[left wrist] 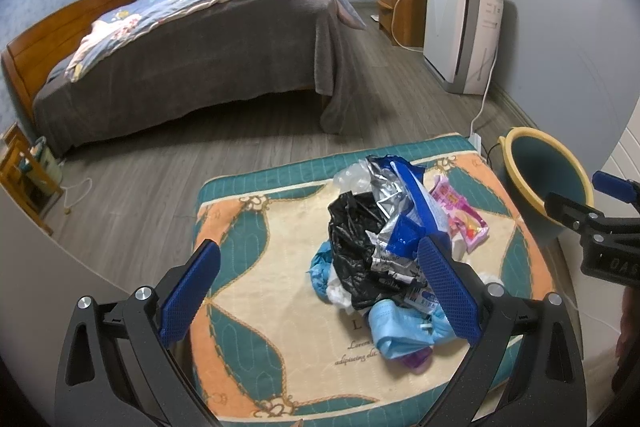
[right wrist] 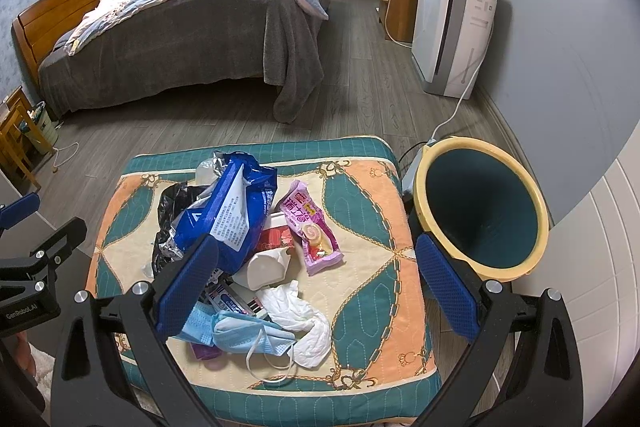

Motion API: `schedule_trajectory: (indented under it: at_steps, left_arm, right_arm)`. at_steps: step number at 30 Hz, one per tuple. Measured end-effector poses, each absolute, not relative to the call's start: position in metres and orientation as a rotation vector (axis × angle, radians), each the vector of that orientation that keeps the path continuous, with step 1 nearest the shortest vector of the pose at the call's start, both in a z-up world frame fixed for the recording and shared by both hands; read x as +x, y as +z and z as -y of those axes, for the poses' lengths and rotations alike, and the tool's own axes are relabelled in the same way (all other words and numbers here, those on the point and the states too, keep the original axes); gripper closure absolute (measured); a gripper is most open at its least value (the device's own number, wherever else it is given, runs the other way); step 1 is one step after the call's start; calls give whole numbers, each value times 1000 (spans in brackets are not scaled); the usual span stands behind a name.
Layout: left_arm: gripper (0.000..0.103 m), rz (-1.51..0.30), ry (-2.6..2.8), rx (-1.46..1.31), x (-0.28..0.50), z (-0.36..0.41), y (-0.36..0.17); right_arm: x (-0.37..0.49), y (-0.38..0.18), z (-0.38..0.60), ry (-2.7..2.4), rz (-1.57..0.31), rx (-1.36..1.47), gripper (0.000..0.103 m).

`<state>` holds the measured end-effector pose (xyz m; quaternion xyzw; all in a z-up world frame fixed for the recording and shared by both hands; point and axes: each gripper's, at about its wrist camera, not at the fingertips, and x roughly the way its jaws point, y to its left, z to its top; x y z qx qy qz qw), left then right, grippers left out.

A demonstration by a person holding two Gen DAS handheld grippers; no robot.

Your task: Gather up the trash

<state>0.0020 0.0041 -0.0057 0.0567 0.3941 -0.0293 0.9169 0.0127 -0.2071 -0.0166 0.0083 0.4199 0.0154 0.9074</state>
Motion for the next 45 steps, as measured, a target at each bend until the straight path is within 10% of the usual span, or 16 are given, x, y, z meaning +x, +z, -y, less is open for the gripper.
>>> schedule_trajectory:
  at_steps: [45]
  left_arm:
    - [5,-816,-57,116,-1,-7,-12]
  right_arm:
    - [15,-20,214,10,-888,44,6]
